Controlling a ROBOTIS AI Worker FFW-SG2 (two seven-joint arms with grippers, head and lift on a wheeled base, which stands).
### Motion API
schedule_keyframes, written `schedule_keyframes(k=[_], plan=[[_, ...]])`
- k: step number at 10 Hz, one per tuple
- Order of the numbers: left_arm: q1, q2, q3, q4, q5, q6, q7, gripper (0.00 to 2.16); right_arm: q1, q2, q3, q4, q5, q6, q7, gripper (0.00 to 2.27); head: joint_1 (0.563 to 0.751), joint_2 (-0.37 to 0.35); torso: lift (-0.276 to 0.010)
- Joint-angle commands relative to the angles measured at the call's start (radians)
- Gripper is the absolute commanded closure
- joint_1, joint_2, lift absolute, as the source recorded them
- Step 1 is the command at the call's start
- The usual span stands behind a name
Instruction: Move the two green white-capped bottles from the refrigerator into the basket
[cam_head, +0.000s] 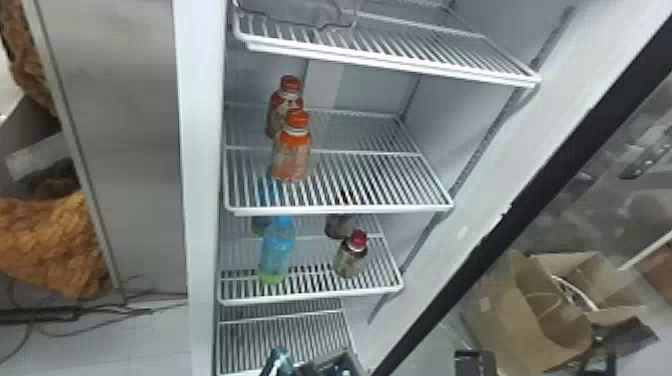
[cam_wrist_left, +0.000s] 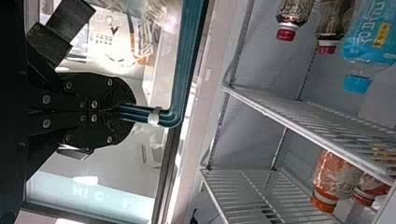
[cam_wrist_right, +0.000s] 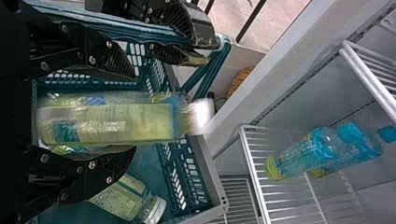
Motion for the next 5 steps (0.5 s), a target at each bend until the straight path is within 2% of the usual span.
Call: schedule_keyframes(k=[1,5], plan=[[0.000,-0.002,0.001,-0.001,0.000,0.000,0.000,1.21,0.002,0.002,0.000,-0.011,0.015,-0.023,0.000,0.55,0.695,-0.350,-0.004],[0.002,-0.002,0.003,-0.001,0.000,0.000,-0.001,1.21,0.007,0.009,-0.022,-0.102,0.181,-0.045,-0.006,0.54,0.695,-0.350,-0.004]])
